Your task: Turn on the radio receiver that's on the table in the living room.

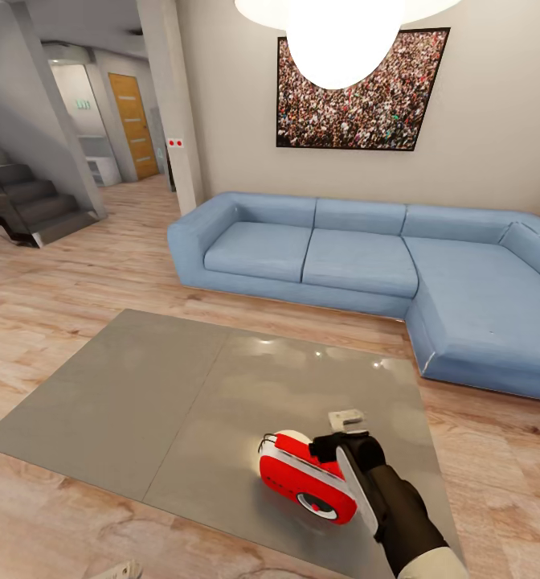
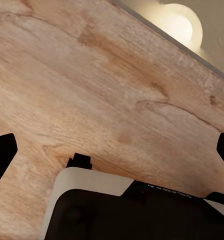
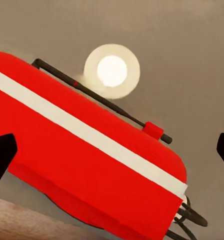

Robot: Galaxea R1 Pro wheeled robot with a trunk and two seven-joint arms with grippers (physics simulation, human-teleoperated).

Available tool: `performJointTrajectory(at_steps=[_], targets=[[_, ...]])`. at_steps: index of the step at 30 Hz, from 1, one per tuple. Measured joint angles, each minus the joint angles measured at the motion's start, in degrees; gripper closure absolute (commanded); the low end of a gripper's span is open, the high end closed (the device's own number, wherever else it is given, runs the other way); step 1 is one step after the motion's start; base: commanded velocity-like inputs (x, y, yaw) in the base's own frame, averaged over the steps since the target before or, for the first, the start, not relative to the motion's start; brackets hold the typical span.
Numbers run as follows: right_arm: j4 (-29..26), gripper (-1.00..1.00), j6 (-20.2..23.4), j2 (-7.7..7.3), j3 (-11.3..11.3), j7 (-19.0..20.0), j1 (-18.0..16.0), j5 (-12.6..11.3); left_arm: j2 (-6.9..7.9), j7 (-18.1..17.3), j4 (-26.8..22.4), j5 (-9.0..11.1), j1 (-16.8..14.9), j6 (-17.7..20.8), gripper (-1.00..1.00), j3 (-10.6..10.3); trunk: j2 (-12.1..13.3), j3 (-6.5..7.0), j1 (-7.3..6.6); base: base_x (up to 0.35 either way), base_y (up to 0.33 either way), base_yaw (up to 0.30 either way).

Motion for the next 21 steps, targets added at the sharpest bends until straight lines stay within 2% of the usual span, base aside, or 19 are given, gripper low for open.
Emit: performJointTrajectory(at_steps=[5, 9, 11, 21], targets=[[2.4, -1.00, -0.1, 0.38, 0.3, 0.4, -0.3, 0.0, 0.00, 0.0, 0.0, 0.0, 0.0, 0.0, -1.00, 0.0, 0.0, 0.00, 0.00, 0.000, 0.000, 0.000], [3.5, -1.00, -0.3, 0.58, 4.7, 0.6, -0.3, -0.3, 0.00, 0.0, 0.0, 0.0, 0.0, 0.0, -1.00, 0.0, 0.0, 0.00, 0.00, 0.000, 0.000, 0.000], [4.4, -1.00, -0.4, 0.79, 5.7, 0.7, -0.3, -0.3, 0.00, 0.0, 0.0, 0.0, 0.0, 0.0, -1.00, 0.0, 0.0, 0.00, 0.00, 0.000, 0.000, 0.000], [5.4, -1.00, -0.4, 1.20, 6.2, 0.7, -0.4, -0.2, 0.00, 0.0, 0.0, 0.0, 0.0, 0.0, -1.00, 0.0, 0.0, 0.00, 0.00, 0.000, 0.000, 0.000]])
